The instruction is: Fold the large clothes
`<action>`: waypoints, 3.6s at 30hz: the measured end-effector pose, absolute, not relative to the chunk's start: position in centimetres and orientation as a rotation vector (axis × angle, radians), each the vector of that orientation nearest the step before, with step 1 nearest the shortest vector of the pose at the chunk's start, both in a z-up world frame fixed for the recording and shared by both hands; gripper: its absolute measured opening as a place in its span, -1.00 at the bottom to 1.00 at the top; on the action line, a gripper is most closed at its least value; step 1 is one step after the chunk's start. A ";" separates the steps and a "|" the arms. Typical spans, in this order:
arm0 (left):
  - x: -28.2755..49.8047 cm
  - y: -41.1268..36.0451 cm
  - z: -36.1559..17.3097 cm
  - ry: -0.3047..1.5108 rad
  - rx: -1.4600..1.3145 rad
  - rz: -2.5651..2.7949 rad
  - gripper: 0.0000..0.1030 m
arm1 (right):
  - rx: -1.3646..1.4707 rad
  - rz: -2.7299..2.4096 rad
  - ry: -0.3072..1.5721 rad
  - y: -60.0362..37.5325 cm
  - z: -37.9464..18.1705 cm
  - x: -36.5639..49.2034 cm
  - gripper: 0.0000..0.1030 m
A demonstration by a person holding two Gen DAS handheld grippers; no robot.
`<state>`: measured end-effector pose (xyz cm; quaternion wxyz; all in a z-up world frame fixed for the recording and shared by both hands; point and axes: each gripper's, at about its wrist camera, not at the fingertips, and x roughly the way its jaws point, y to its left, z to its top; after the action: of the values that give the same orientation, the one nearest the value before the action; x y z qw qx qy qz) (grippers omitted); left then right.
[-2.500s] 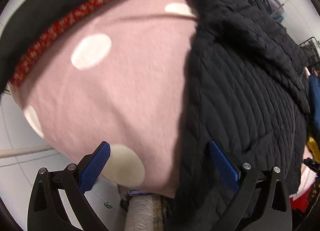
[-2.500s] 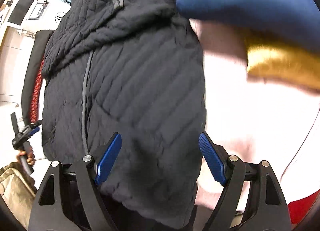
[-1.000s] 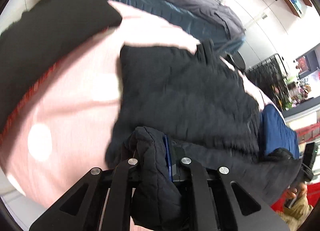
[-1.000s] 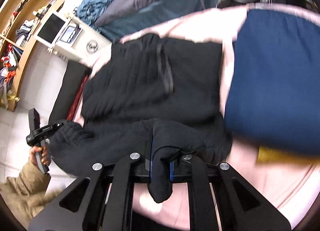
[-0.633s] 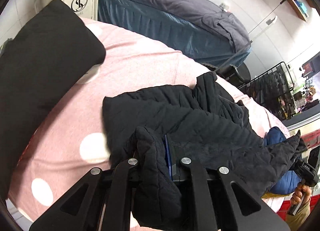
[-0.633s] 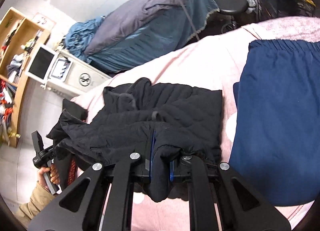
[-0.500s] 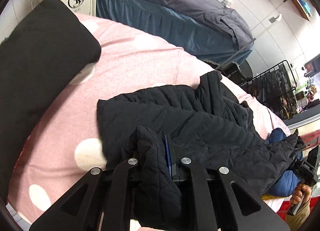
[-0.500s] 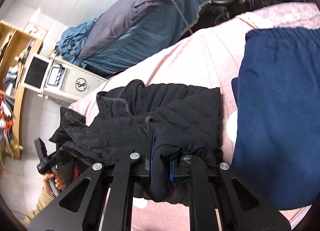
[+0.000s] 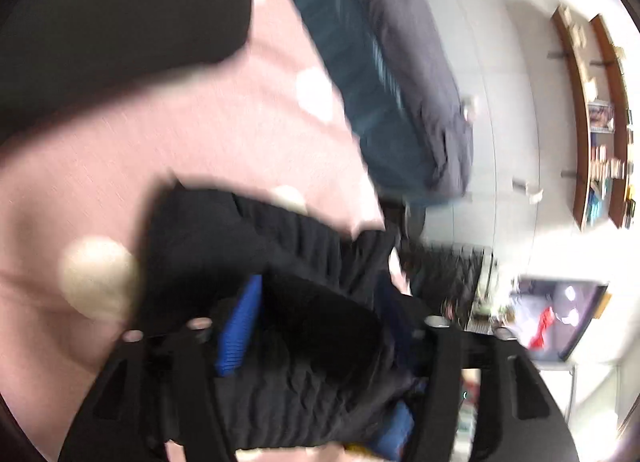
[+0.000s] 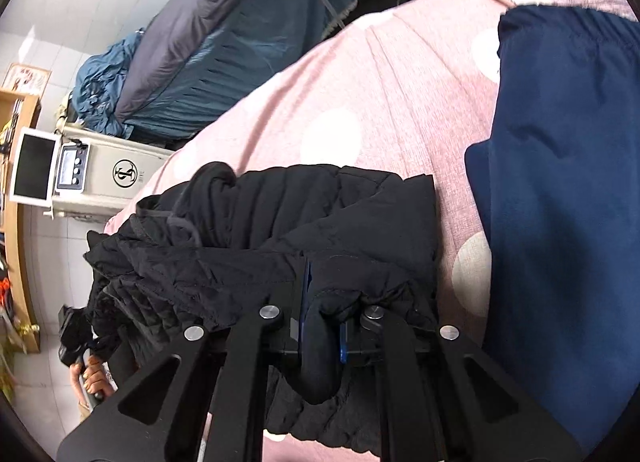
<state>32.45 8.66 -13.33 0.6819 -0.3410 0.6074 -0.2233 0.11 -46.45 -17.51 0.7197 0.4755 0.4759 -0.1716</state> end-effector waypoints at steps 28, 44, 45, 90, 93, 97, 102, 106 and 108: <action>20.9 -3.7 -8.6 1.088 0.210 -0.476 0.77 | 1.000 -0.426 0.845 -46.0 -9.5 -3.4 0.39; 19.8 -8.6 -15.1 1.217 0.336 -0.462 0.79 | 0.444 -0.368 1.223 -32.8 -16.6 1.8 0.39; 20.6 -8.5 -15.3 1.227 0.313 -0.454 0.79 | 0.465 -0.374 1.231 -33.5 -17.0 2.1 0.39; 24.3 6.4 -15.6 1.318 0.012 -0.342 0.88 | 0.693 -0.390 1.125 -41.3 -18.7 -3.5 0.86; 24.6 7.3 -16.2 1.365 -0.039 -0.360 0.88 | 0.727 -0.341 1.134 -42.6 -19.3 -3.4 0.86; 24.6 6.9 -17.2 1.397 -0.076 -0.405 0.88 | 0.709 -0.308 1.174 -42.4 -20.0 -1.3 0.86; 25.7 5.5 -19.4 1.450 -0.104 -0.416 0.88 | 0.748 -0.296 1.252 -43.7 -22.5 0.4 0.86; 27.1 4.9 -21.6 1.500 -0.141 -0.427 0.90 | 0.694 -0.254 1.343 -43.4 -24.1 2.4 0.87; 27.8 4.7 -22.7 1.529 -0.185 -0.439 0.90 | 0.660 -0.229 1.390 -43.1 -24.9 3.3 0.89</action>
<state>27.83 4.73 -22.71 0.6962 -0.0830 0.6853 -0.1968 3.30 -43.14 -24.91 0.7123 0.2979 0.6271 -0.1034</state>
